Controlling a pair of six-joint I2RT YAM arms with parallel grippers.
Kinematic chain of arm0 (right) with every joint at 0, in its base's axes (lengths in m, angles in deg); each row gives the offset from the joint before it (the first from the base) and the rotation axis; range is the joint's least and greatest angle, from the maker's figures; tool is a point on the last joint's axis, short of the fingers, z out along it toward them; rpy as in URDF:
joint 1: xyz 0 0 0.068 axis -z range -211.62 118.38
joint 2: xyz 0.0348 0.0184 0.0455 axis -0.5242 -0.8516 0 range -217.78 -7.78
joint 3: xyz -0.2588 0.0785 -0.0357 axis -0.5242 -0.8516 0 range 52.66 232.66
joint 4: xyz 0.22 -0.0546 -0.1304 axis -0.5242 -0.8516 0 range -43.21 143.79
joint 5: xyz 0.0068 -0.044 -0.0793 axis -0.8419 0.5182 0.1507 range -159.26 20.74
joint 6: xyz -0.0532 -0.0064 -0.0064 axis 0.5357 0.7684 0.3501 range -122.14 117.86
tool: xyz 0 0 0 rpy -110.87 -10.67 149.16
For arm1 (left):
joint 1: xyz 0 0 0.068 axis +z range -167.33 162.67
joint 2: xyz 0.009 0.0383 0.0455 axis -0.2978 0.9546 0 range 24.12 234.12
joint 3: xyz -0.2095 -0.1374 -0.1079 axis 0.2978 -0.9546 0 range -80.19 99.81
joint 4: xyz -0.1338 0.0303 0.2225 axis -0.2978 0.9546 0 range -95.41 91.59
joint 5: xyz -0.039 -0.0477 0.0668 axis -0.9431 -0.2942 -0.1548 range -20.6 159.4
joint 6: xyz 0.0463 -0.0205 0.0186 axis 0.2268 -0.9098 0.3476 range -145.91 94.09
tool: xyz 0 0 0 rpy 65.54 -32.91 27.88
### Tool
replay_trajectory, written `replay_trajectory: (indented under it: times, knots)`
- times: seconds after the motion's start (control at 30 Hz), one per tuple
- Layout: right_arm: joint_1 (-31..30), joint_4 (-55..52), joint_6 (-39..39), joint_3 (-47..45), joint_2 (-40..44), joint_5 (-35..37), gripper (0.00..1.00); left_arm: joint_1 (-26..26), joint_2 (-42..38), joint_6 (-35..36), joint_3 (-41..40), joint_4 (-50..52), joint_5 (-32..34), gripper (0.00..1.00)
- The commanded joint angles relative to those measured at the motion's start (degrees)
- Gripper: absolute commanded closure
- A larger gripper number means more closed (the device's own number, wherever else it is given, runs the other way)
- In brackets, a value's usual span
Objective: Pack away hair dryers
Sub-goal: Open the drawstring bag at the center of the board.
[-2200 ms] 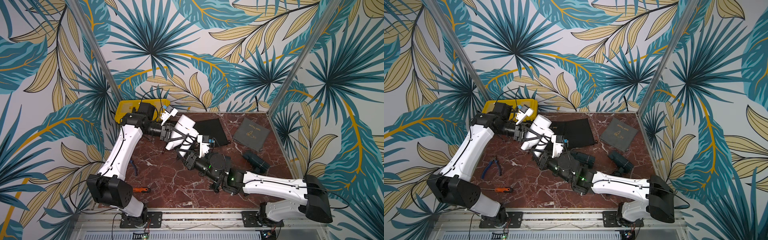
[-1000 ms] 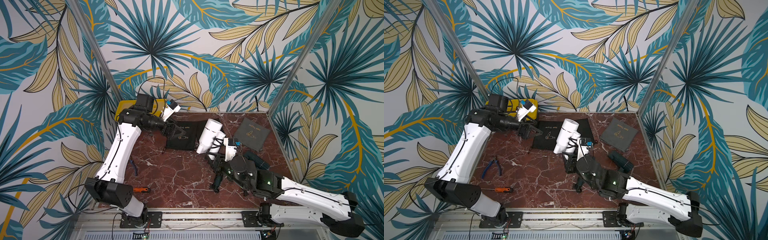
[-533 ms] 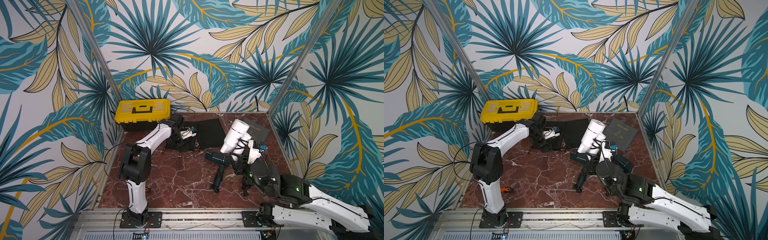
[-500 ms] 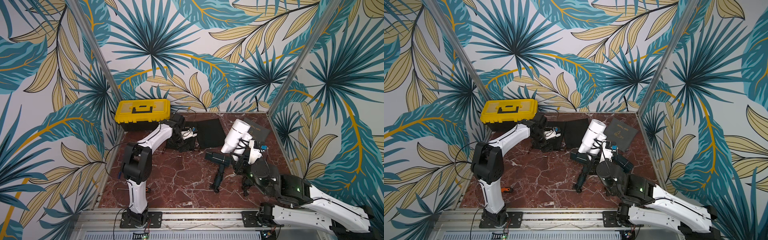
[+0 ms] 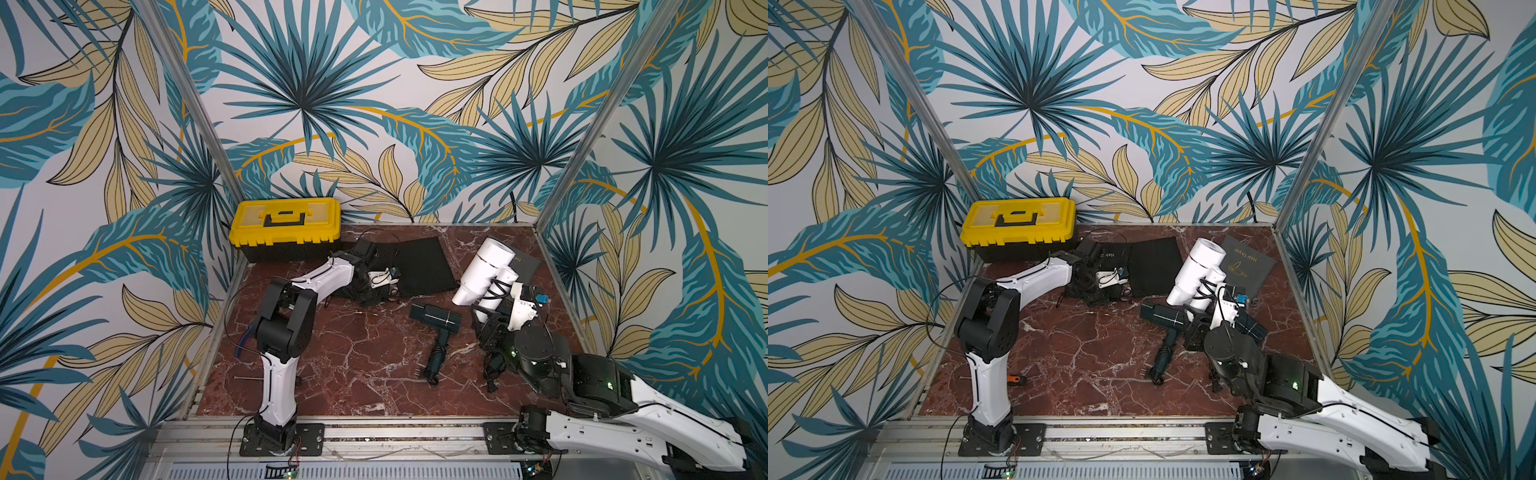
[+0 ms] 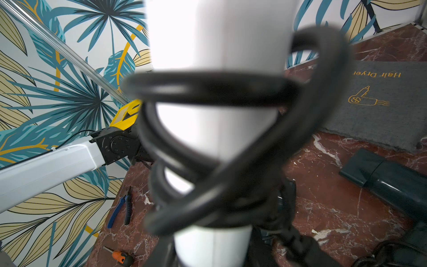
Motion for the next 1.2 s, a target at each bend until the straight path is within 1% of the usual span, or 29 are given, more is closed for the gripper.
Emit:
replay_trajectory:
  times: [0.0,0.17,0.2,0.3,0.43,0.5,0.53,0.57,0.63,0.73,0.83,0.93,1.1,1.17]
  knots:
    - [0.17,2.47,0.53,-1.28,1.23,2.36,1.0,-0.65,1.06,0.53,-1.29,-4.04,1.01,0.3]
    - [0.22,2.65,0.71,-1.3,1.43,2.01,1.0,-1.12,1.89,0.26,-0.97,-4.66,0.73,0.43]
    - [0.2,2.65,0.77,-1.3,1.44,2.01,1.0,-1.21,2.0,0.26,-0.99,-4.74,0.77,0.45]
    - [0.22,2.85,0.75,-1.39,1.43,1.9,1.0,-1.34,2.18,0.34,-1.13,-5.01,0.83,0.55]
    - [0.22,3.18,1.03,-1.48,1.53,1.66,1.0,-1.35,2.35,0.37,-1.87,-6.0,1.4,0.72]
    - [0.23,3.26,1.11,-1.48,1.52,1.64,1.0,-1.35,2.35,0.17,-2.18,-6.49,1.5,0.76]
    - [0.22,3.35,1.12,-1.48,1.52,1.61,1.0,-1.35,2.28,0.09,-2.28,-6.57,1.52,0.81]
    - [0.19,3.51,1.22,-1.57,1.59,1.59,1.0,-1.39,2.2,-0.05,-2.28,-6.74,1.62,0.89]
    - [0.22,3.7,1.47,-1.57,1.55,1.48,1.0,-1.35,1.95,-0.4,-2.37,-7.33,2.17,1.0]
    - [0.2,1.76,1.8,-0.34,0.98,1.48,1.0,-1.39,1.29,-1.34,-1.72,-7.36,3.42,1.0]
    - [0.21,-2.4,2.47,2.91,-0.72,0.93,1.0,-1.42,-1.22,-3.32,-1.21,-6.86,4.1,1.0]
    - [0.22,-7.39,3.74,7.9,-3.62,-0.84,1.0,-1.35,-4.09,-6.11,1.71,-2.41,3.47,1.0]
    - [0.21,-10.03,7.16,14.71,-9.84,-8.22,1.0,-1.35,-7.55,-13.1,9.61,6.87,1.37,1.0]
    - [0.43,-10.31,7.63,16.68,-12.78,-11.04,1.0,-1.35,-8.88,-16.42,11.78,8.29,0.21,1.0]
